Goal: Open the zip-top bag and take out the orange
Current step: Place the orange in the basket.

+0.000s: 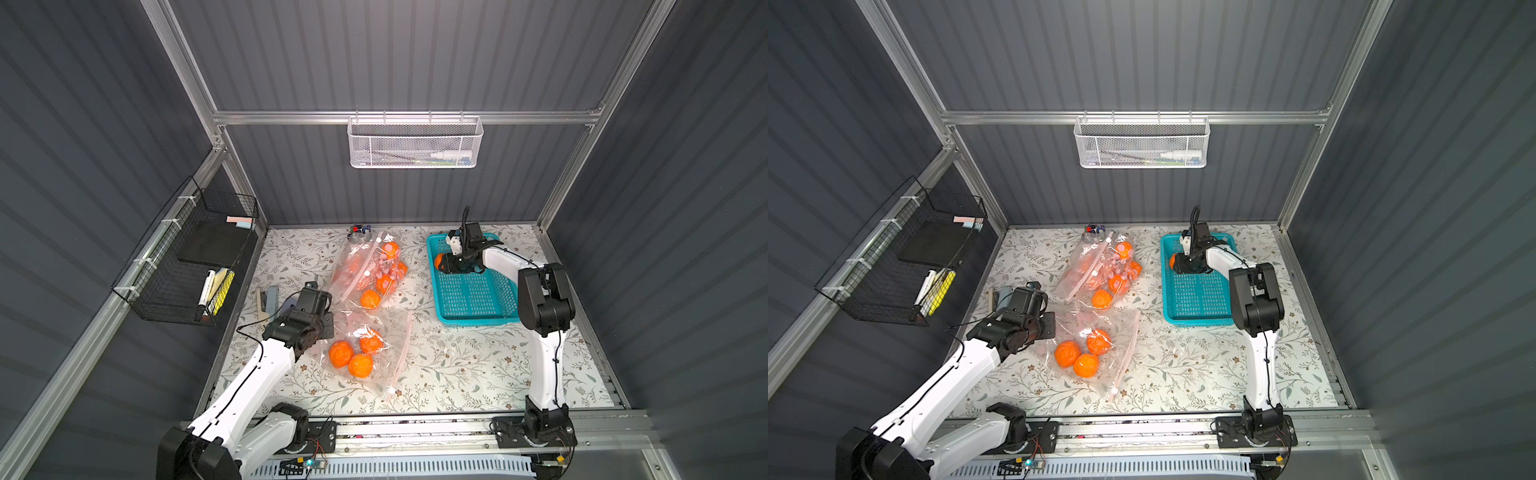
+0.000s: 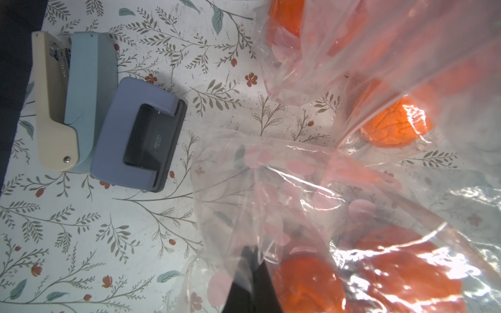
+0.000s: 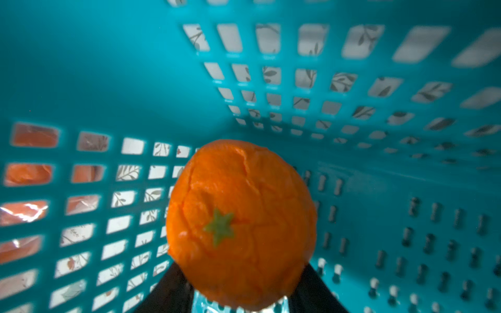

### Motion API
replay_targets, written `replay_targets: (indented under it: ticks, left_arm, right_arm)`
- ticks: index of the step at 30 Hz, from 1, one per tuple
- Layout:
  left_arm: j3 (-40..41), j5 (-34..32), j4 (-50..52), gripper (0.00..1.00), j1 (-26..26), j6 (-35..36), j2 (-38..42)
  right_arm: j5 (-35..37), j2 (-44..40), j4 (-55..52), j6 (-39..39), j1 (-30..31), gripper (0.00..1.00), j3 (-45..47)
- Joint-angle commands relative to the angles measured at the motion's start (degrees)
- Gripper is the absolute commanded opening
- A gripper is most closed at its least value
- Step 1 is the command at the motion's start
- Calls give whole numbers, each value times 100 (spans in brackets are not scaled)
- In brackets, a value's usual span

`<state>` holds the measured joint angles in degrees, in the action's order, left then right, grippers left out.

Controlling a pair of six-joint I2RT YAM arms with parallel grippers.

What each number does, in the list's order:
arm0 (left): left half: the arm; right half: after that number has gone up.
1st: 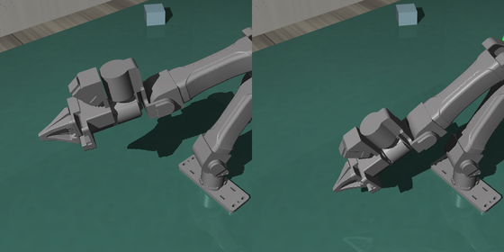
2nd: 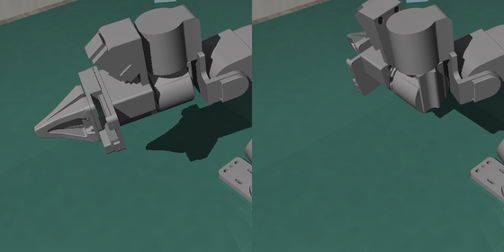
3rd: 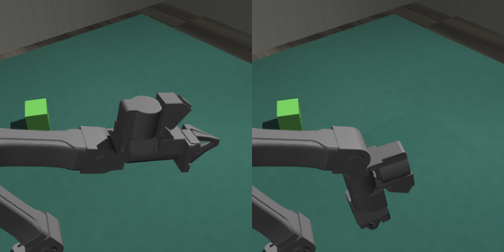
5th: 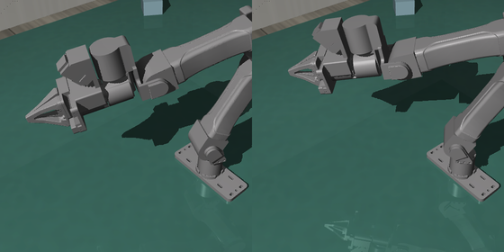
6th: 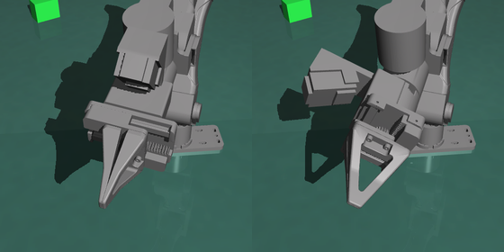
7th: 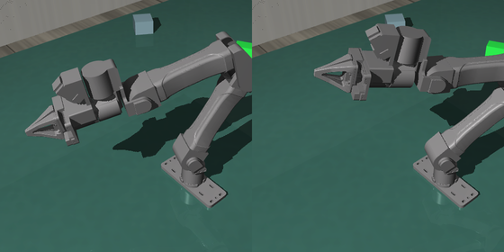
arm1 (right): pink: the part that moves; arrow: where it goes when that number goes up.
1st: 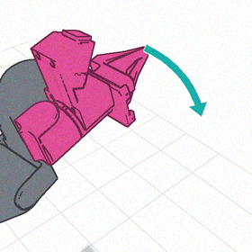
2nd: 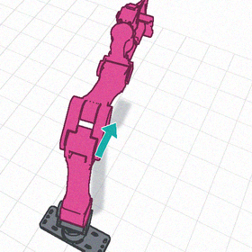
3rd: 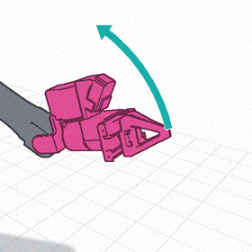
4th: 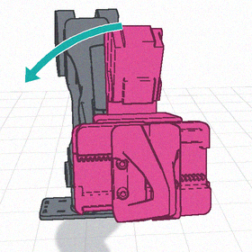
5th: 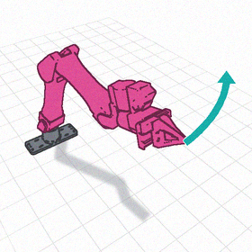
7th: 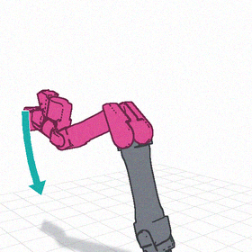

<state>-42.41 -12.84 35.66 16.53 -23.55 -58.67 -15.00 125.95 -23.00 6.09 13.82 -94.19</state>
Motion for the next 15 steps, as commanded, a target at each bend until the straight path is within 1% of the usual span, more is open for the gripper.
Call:
replay_targets:
  ticks: [1,2,4,7,9,11,13,15]
  left_arm:
    - [36,64,-24,0,-13,136,-1]
    - [30,78,-24,0,-15,141,-19]
    - [27,129,-33,0,-14,153,-38]
    - [34,157,-42,0,-17,166,-37]
    - [38,155,-50,0,-18,157,-22]
    - [39,160,-49,0,-13,154,-24]
    - [34,171,-42,0,-18,154,-39]
    - [44,178,-46,0,-12,157,-17]
  right_arm:
    - [97,-70,-71,0,83,66,53]
    - [128,-111,14,29,85,71,128]
    - [182,-190,7,0,77,75,195]
    - [305,-496,21,-53,77,77,387]
    - [465,-889,-6,-58,77,78,581]
    - [504,-1421,-106,-38,81,76,862]
    - [441,-2143,-141,-51,143,71,1310]
    - [224,-3062,36,-183,363,64,2049]
